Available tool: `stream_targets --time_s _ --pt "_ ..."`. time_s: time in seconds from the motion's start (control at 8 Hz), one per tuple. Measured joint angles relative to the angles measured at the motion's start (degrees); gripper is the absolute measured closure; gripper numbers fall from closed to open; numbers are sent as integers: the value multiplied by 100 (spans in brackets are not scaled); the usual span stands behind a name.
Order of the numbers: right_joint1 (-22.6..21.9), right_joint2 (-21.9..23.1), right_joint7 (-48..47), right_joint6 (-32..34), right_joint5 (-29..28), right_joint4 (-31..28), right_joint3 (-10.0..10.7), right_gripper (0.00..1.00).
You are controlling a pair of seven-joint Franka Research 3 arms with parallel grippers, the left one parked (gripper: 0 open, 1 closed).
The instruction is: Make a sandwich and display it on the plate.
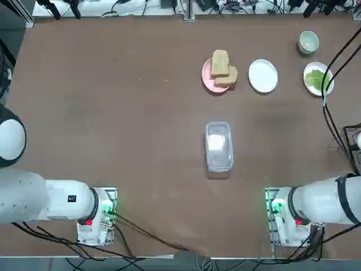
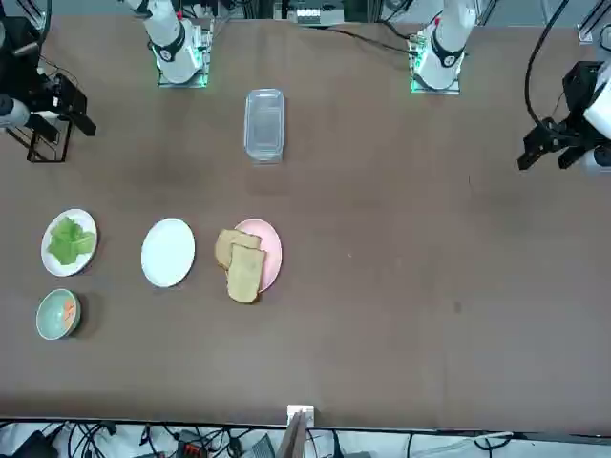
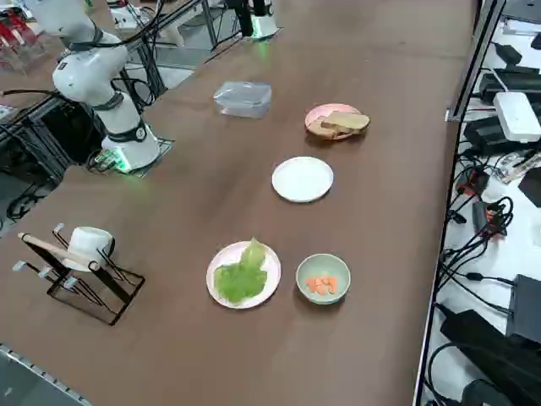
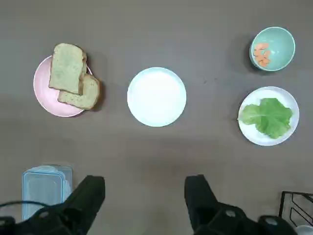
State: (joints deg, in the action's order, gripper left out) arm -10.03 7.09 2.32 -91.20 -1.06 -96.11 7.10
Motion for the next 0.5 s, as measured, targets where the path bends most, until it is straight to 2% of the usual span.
stream_targets --time_s 0.5 --pt "-3 -121 2 -10 -10 149 -3 0"
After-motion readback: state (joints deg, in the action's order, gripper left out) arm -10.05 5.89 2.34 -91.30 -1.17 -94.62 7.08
